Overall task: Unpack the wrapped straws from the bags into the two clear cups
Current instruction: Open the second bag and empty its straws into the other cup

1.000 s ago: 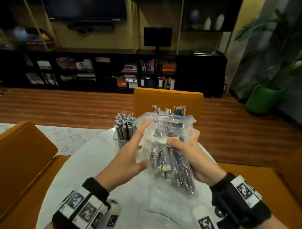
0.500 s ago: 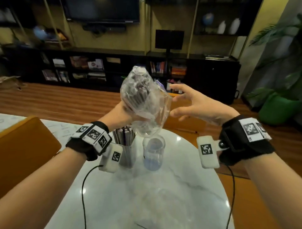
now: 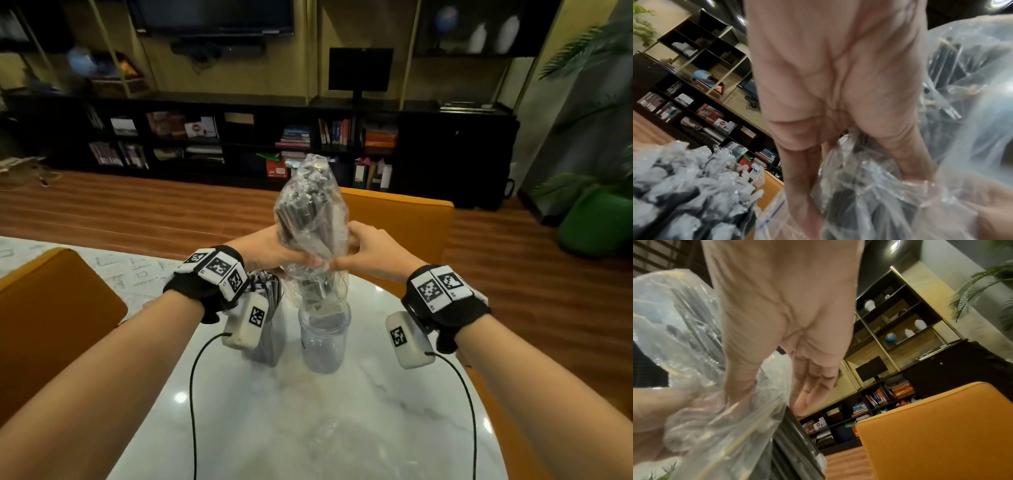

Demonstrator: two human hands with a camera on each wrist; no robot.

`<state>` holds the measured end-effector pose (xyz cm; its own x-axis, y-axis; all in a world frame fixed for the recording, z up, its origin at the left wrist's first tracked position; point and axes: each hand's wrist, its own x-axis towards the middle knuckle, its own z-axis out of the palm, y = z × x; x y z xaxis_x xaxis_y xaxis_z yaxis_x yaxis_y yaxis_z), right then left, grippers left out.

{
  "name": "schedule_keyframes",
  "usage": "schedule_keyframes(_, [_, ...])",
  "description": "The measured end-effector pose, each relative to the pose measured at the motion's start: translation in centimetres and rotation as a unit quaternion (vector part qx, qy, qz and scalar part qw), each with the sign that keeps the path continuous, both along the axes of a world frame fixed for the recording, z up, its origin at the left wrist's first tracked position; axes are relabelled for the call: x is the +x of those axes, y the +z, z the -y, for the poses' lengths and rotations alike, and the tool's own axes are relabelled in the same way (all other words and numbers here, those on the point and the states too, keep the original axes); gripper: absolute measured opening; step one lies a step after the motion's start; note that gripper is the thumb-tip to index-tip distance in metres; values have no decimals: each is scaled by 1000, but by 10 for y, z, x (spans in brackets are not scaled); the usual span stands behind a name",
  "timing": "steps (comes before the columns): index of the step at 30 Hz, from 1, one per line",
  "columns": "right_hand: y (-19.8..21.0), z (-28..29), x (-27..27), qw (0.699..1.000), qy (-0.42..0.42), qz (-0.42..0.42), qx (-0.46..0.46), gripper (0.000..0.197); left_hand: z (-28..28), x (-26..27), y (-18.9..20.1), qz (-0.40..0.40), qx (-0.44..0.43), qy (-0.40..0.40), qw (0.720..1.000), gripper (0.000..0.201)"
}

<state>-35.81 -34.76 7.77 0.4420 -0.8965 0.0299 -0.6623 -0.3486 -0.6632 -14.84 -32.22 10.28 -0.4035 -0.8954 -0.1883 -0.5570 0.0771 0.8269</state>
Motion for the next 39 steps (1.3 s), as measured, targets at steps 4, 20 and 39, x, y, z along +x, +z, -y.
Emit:
schedule_keyframes(4, [0,0,-1,996,55,71,-3,130,12,-3,-3,30,42,-8,999,40])
schedule_keyframes(20, [7,3,0,985,2,-160,-68,57,14,3,-13,25,2,7,1000,52])
schedule_keyframes(39, [22,-11,9,996,-13,23,-89,52,-16,-5,-5,-97,-70,99,988,23])
